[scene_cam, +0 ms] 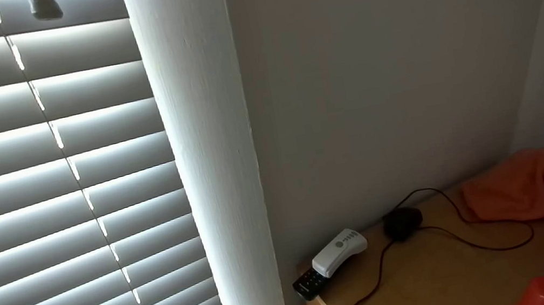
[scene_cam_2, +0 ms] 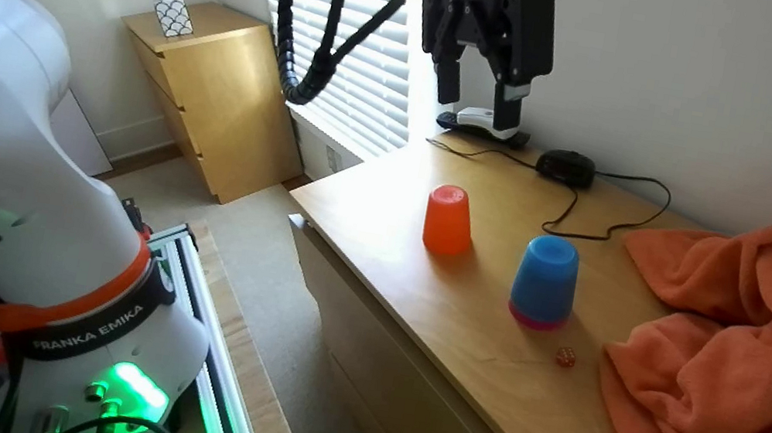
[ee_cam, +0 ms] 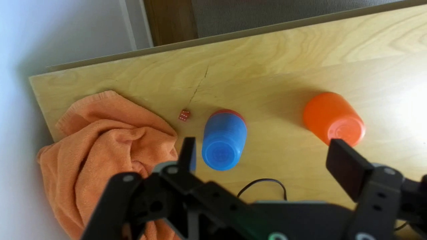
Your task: Place the orange cup over the blue cup
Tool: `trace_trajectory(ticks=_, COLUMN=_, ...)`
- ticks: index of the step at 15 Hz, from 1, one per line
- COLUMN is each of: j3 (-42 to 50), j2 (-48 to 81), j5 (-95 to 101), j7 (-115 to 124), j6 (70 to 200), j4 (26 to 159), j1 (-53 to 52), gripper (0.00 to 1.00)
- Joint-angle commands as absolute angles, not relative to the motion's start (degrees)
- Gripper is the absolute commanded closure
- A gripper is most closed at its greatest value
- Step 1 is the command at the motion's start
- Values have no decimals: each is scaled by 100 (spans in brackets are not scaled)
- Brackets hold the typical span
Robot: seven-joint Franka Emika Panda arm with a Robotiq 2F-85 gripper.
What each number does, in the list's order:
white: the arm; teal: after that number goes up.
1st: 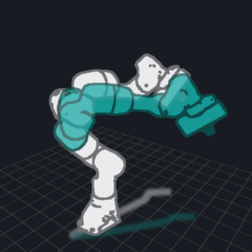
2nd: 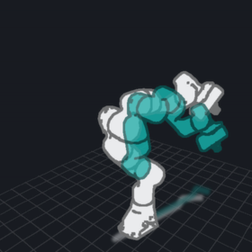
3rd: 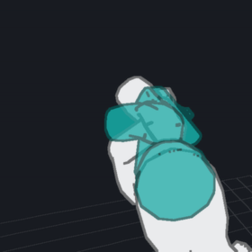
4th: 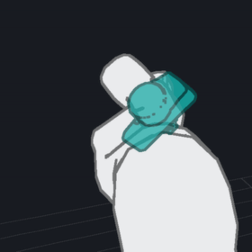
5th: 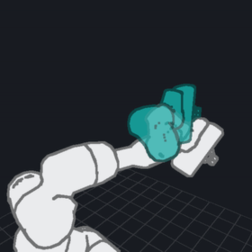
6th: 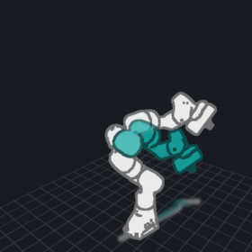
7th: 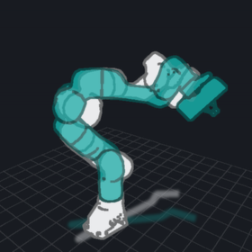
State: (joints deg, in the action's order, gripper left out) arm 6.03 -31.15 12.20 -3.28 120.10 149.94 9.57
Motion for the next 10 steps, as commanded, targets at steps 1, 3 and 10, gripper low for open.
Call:
trace_trajectory(ticks=1, j3=637, j2=-2428, j5=587, j7=-423, j6=11981, j4=14830, j1=539, gripper=0)
trace_trajectory(ticks=3, j3=575, j2=-1978, j5=241, j7=-354, j6=12060, j4=14765, j1=362, gripper=0)
trace_trajectory(ticks=10, j3=318, j2=-484, j5=-158, j7=-197, j6=12669, j4=14316, j1=152, gripper=0)
